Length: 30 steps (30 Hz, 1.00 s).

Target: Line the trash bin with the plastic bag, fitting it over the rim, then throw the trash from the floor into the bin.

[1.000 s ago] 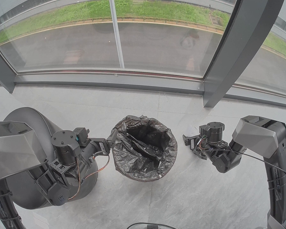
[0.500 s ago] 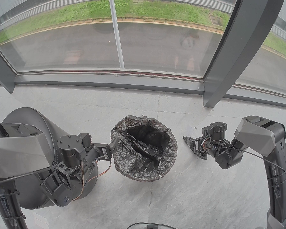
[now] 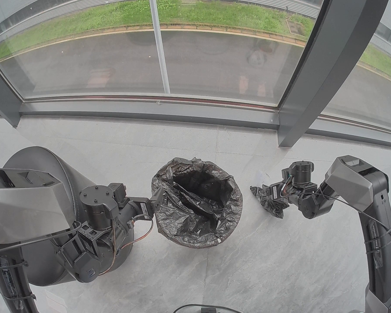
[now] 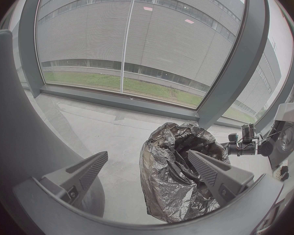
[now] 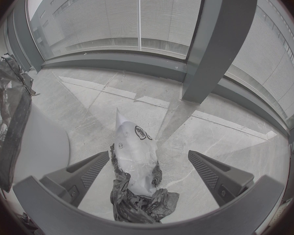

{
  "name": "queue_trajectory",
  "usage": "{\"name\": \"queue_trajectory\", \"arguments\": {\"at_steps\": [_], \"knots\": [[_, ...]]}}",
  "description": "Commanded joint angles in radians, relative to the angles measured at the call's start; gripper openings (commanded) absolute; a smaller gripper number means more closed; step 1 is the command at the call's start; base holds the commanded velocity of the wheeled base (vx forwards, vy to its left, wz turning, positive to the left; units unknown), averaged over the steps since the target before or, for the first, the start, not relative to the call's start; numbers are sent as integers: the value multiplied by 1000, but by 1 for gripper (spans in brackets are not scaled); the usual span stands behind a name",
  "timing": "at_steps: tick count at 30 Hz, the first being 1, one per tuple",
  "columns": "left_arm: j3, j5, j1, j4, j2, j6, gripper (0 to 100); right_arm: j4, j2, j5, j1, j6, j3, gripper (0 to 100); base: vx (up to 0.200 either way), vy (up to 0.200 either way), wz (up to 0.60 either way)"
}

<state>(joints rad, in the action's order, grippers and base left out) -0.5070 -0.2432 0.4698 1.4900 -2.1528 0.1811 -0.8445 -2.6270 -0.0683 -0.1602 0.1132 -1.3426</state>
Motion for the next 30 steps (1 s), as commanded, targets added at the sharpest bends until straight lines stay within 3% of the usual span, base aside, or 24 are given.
{"name": "queue_trajectory", "arguments": {"at_steps": [1, 8, 30], "knots": [[-2, -1, 0, -1, -7, -2, 100, 36, -64, 1, 1, -1, -76, 100, 0, 0, 0], [-2, -1, 0, -1, -7, 0, 100, 114, -97, 1, -7, -1, -168, 100, 0, 0, 0], [-15, -2, 0, -1, -27, -2, 100, 170, -166, 16, -18, -6, -283, 100, 0, 0, 0]]}}
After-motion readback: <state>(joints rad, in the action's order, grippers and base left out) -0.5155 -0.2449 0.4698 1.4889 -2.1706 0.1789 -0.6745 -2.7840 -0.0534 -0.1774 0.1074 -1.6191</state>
